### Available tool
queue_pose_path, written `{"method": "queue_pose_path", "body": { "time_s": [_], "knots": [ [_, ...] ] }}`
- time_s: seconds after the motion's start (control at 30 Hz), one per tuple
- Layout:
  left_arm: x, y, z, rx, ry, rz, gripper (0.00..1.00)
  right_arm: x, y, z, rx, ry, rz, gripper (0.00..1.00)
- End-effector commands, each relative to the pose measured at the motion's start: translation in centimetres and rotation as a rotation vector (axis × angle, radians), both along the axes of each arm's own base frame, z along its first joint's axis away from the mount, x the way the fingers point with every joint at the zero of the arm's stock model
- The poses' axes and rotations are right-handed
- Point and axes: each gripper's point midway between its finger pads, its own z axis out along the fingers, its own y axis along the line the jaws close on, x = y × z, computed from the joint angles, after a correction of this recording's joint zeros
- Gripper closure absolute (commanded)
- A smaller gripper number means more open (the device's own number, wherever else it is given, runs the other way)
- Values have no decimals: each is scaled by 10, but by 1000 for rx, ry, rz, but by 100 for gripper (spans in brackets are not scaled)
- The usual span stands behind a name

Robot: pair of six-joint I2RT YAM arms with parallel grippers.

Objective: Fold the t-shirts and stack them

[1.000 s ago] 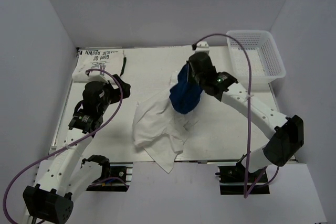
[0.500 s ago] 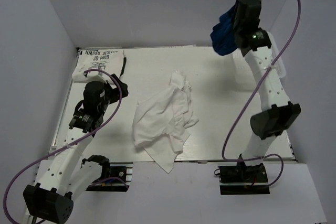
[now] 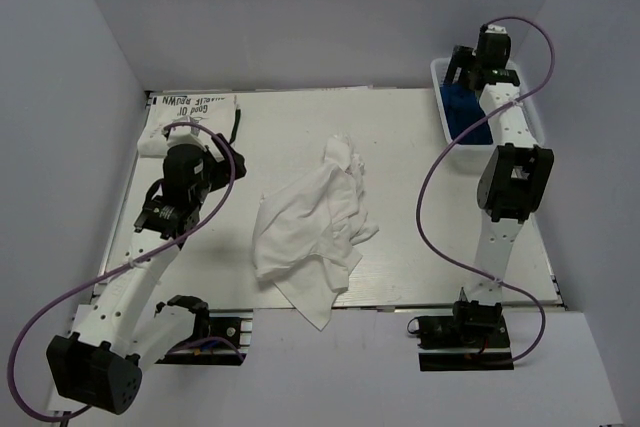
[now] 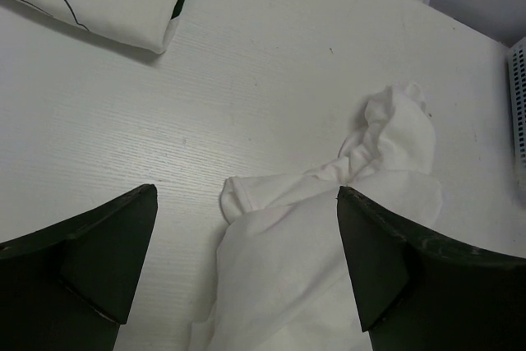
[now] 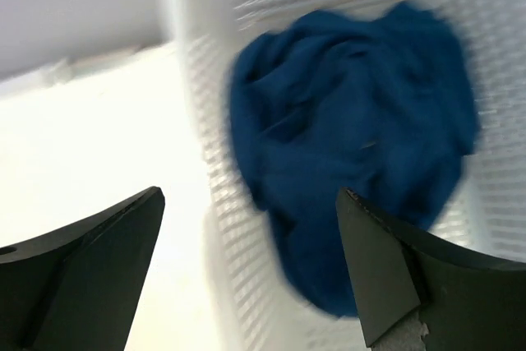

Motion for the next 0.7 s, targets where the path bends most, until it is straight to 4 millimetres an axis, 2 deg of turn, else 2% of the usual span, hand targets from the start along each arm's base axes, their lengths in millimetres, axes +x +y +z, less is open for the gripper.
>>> {"method": "queue_pose_path", "body": {
  "time_s": [0.0,0.03,0.07,0.1,0.13,0.17,0.2,0.23,0.27,0.3,0.33,0.37,0.4,0.43,0.53,0.57,0.6,0.63,0.67],
  "knots": [
    [-4,4,18,-19,-41,19,0,-25,77,109,114,-227,332,9],
    [-5,2,13,-28,-30,14,0,-46,95,139,127,-268,423,9],
    [-7,3,17,-32,-43,14,0,-56,120,142,141,-265,480,9],
    [-9,3,17,-45,-45,19,0,-69,143,134,154,-238,551,9],
    [-10,3,11,-42,-33,19,0,-92,154,148,143,-256,582,9],
    [-11,3,15,-58,-44,24,0,-109,186,126,162,-208,643,9],
    [-13,3,14,-68,-46,28,0,-127,198,141,165,-253,688,9],
    [-13,3,14,-69,-46,28,0,-141,208,114,187,-193,705,9],
    [-16,3,14,-81,-43,33,0,-154,216,104,201,-201,717,9],
    [-18,4,7,-89,-21,40,0,-180,244,112,217,-220,780,9],
    [-19,4,10,-100,-29,43,0,-199,252,62,273,-106,773,9],
    [-22,4,6,-105,-17,47,0,-222,283,84,296,-179,859,9],
    [-23,4,4,-111,-5,52,0,-232,294,76,315,-161,880,9],
    [-23,4,4,-111,-5,52,0,-246,303,59,353,-114,902,9],
    [-24,8,2,-114,-8,74,0,-294,356,29,375,15,1027,9],
    [-24,8,2,-114,-8,74,0,-296,363,6,358,75,1018,9],
    [-25,7,-3,-103,10,77,0,-309,376,-4,367,118,1021,9],
    [-27,8,-6,-99,23,78,0,-311,381,-21,360,160,1007,9],
    [-25,7,-3,-99,21,78,0,-306,382,-26,347,163,971,9]
  ]
}}
